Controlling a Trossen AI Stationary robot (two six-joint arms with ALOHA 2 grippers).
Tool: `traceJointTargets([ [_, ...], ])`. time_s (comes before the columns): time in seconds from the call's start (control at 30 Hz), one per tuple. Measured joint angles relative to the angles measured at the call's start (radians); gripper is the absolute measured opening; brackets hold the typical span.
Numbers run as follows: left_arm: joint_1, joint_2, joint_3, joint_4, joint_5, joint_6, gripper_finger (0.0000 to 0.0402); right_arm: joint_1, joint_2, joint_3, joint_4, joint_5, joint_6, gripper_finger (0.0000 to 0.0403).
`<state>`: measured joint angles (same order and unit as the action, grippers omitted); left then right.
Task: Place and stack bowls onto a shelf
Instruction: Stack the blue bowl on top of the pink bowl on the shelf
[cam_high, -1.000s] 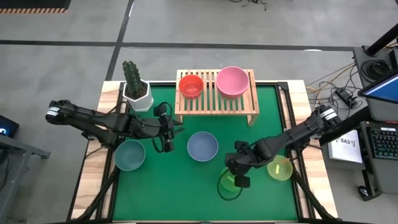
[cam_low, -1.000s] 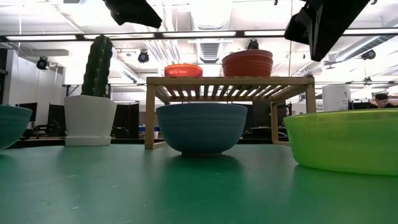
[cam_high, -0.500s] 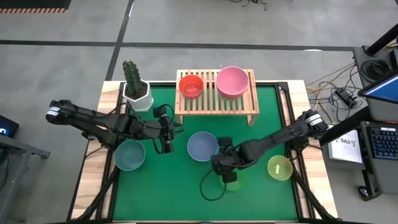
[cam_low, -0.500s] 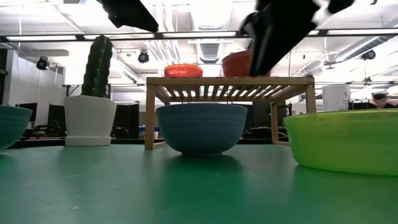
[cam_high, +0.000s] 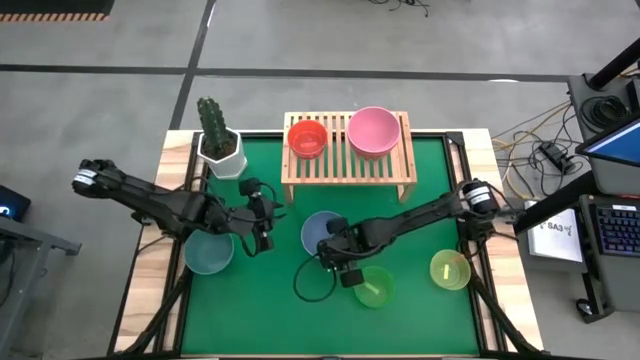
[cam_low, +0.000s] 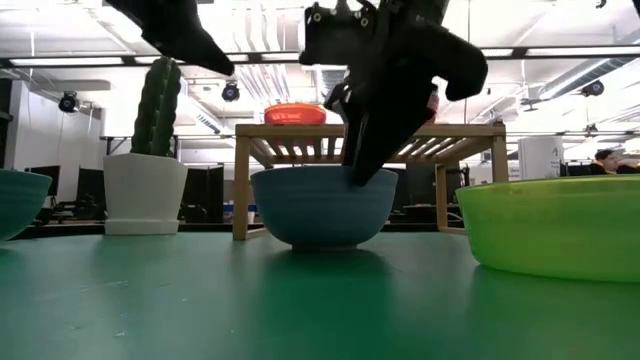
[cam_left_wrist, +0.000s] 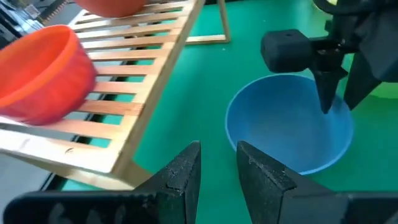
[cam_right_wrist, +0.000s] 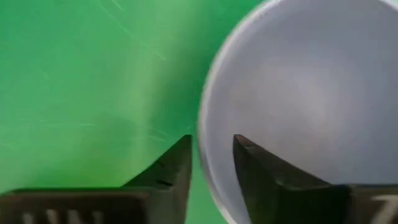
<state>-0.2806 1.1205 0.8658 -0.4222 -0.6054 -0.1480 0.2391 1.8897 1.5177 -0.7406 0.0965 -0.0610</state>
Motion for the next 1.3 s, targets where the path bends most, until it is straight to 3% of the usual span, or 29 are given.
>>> traceJointTargets([
  [0.17, 0.000, -0.053, 0.000, 0.000, -0.007, 0.009, 0.0086, -0.012, 0.020, 0.000, 0.000, -0.041, -0.012, 0.0021],
  [0.4, -0.007, -0.111, -0.006, -0.001, -0.007, 0.005, 0.0086, 0.000, -0.009, 0.041, -0.039, -0.051, -0.007, 0.0009],
  [0.6, -0.007, -0.120, -0.007, 0.000, -0.015, 0.018, 0.0086, 0.017, -0.036, 0.216, -0.182, -0.050, -0.006, 0.0009],
  [1.03, -0.007, -0.108, -0.007, 0.000, -0.015, 0.034, 0.0086, -0.067, -0.043, 0.712, -0.659, 0.299, -0.045, 0.0009],
  [1.2, -0.007, -0.108, -0.007, 0.000, -0.015, 0.034, 0.0086, -0.176, -0.044, 0.834, -0.785, 0.323, -0.046, 0.0009],
  [1.3, -0.007, -0.108, -0.007, 0.000, -0.015, 0.034, 0.0086, -0.268, -0.068, 0.832, -0.813, 0.319, -0.062, 0.0009],
])
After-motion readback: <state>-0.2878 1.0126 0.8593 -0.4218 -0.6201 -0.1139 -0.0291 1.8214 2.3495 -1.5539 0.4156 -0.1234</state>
